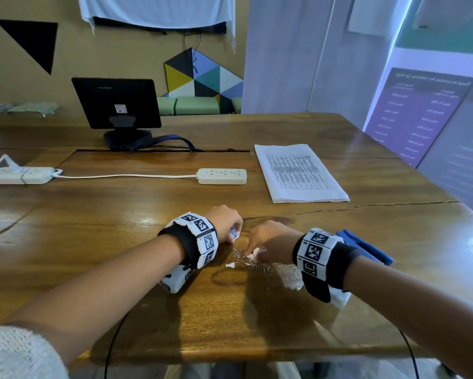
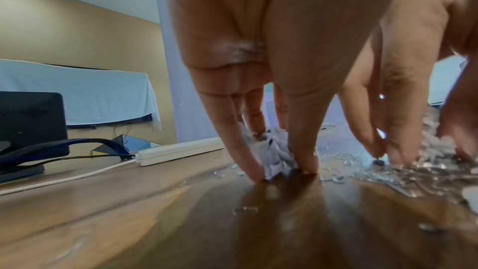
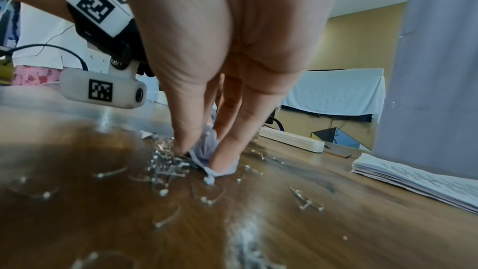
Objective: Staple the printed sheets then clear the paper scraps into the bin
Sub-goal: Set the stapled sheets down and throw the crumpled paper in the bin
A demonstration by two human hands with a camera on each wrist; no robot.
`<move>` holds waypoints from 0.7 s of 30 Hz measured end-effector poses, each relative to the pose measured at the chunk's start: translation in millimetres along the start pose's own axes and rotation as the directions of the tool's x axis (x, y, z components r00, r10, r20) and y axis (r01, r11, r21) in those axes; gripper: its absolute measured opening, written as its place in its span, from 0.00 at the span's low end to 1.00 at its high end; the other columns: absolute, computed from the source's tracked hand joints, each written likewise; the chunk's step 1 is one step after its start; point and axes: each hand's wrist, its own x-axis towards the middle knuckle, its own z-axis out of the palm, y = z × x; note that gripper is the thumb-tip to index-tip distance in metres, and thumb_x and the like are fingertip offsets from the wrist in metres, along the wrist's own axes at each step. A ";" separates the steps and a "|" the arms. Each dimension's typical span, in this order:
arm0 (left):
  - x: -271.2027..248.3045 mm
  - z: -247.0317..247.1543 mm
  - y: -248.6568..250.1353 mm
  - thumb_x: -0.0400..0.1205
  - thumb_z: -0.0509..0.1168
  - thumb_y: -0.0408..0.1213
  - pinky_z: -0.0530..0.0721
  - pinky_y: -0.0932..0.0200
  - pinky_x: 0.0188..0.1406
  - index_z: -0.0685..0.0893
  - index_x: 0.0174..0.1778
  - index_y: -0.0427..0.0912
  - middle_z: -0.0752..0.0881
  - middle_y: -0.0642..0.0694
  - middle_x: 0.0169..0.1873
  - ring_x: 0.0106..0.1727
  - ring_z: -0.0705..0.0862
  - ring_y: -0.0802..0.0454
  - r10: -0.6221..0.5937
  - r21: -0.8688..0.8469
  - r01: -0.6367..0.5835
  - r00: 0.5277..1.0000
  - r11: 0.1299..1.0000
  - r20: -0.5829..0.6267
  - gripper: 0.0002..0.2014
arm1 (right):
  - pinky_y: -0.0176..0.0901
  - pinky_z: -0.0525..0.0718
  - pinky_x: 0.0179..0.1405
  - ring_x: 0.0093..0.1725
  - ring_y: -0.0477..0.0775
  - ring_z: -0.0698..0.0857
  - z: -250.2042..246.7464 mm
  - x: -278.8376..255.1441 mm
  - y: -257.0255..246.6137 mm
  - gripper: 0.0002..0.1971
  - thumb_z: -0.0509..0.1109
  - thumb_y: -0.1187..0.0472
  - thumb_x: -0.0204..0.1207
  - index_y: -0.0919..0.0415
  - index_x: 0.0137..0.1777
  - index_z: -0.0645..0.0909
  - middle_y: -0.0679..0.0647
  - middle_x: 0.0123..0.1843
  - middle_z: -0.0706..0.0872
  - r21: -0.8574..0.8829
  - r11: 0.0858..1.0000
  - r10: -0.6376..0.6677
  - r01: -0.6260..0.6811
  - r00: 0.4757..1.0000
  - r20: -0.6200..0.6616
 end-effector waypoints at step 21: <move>-41.6 15.8 17.0 0.76 0.71 0.42 0.84 0.55 0.56 0.82 0.63 0.40 0.86 0.43 0.59 0.59 0.84 0.45 -0.021 0.019 0.019 0.996 1.000 0.083 0.20 | 0.33 0.68 0.47 0.38 0.38 0.74 -11.7 -18.2 10.4 0.07 0.72 0.58 0.75 0.56 0.50 0.88 0.40 0.40 0.79 0.108 0.990 0.104 -0.090 0.986 -0.128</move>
